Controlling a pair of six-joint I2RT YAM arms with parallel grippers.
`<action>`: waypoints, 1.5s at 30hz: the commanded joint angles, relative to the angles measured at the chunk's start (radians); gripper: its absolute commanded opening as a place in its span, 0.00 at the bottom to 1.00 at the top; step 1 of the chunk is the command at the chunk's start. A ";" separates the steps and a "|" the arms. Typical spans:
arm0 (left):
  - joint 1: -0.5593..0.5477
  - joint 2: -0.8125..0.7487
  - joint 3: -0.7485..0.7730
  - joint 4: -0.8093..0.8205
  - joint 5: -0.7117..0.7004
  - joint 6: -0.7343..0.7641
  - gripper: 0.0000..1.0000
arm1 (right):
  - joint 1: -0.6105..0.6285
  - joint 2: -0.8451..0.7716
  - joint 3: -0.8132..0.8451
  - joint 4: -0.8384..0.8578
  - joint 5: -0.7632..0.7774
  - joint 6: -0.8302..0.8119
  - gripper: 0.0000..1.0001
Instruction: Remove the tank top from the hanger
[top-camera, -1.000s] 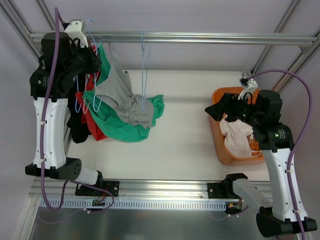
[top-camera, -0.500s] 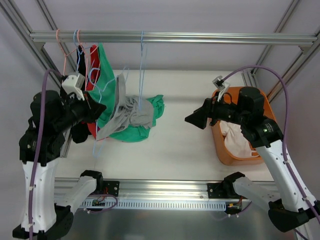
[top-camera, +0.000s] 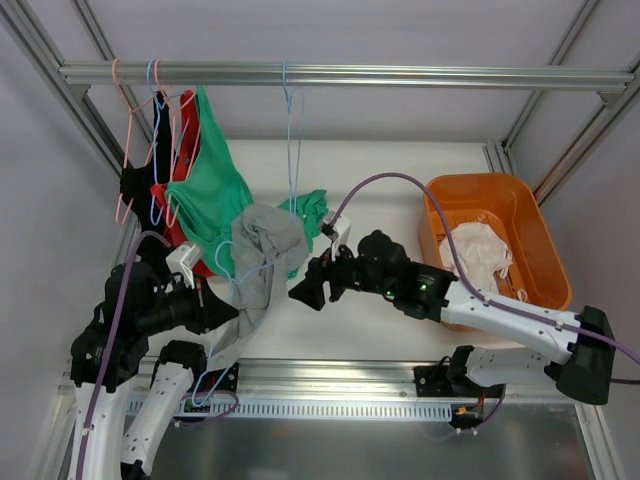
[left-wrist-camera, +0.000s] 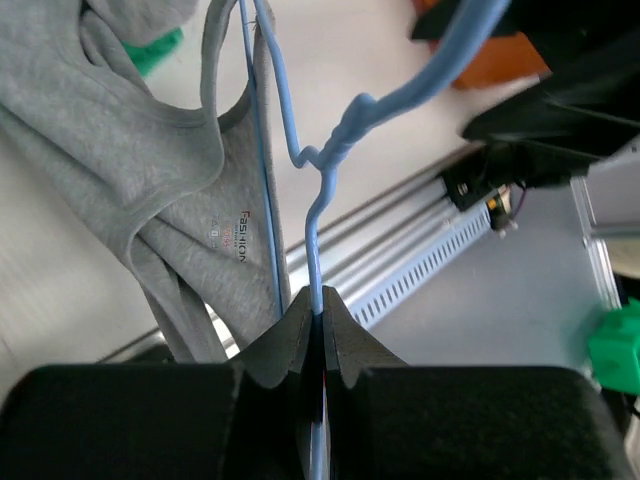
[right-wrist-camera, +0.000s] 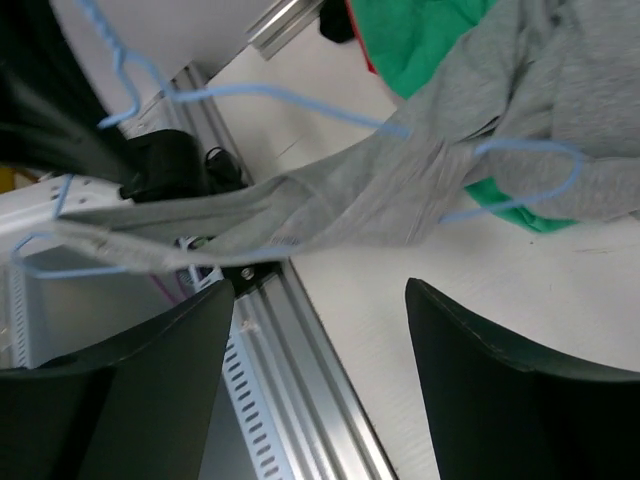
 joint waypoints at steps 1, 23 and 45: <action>-0.019 -0.009 -0.071 -0.009 0.190 -0.035 0.00 | 0.042 0.060 -0.030 0.209 0.280 0.069 0.72; -0.023 0.065 0.074 0.060 0.228 -0.017 0.00 | 0.056 0.146 -0.015 0.194 0.354 0.103 0.13; -0.028 0.361 0.626 0.493 0.610 -0.216 0.00 | -0.420 -0.208 0.322 -0.411 0.400 -0.130 0.00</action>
